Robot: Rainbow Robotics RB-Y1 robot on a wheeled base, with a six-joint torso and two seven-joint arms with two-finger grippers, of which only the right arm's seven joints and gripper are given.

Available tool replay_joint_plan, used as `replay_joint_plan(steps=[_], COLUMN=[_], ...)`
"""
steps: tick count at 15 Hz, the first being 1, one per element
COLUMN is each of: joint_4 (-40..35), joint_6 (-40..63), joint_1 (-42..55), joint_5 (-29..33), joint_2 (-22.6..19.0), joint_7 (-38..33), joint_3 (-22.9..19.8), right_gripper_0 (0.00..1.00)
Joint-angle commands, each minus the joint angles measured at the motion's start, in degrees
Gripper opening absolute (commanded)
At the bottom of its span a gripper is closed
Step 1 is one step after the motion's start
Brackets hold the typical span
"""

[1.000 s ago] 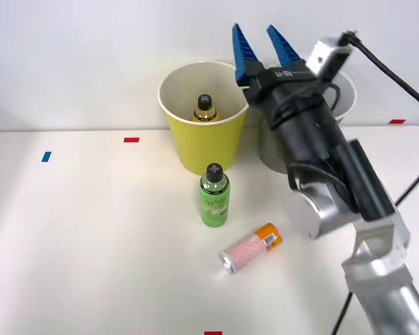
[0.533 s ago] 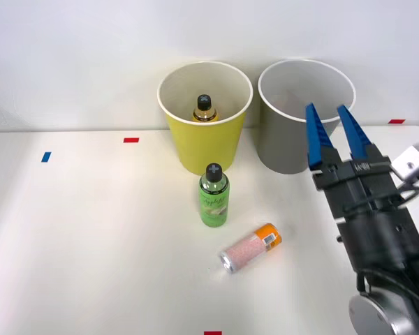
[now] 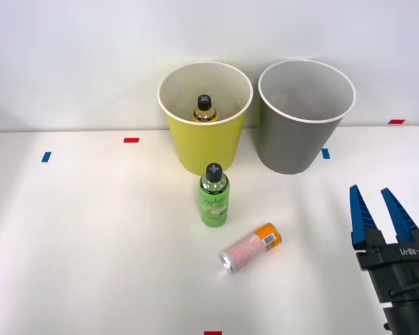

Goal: Put cans in the gray bin, plastic bottles in the light green bin

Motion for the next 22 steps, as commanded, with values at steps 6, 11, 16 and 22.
replay_joint_plan(steps=[6,11,16,22], joint_4=[15.2,20.4,20.3,20.3], joint_6=[-8.2,-12.4,-12.7,-12.7], joint_1=[4.0,6.6,7.2,7.8], joint_5=[7.7,11.1,12.0,19.0], joint_2=[5.9,8.6,8.3,13.2], joint_7=[0.5,2.9,3.7,2.6], joint_3=[-2.5,-3.4,-4.8,-6.6], right_gripper_0=[0.63,0.63,0.62,0.63])
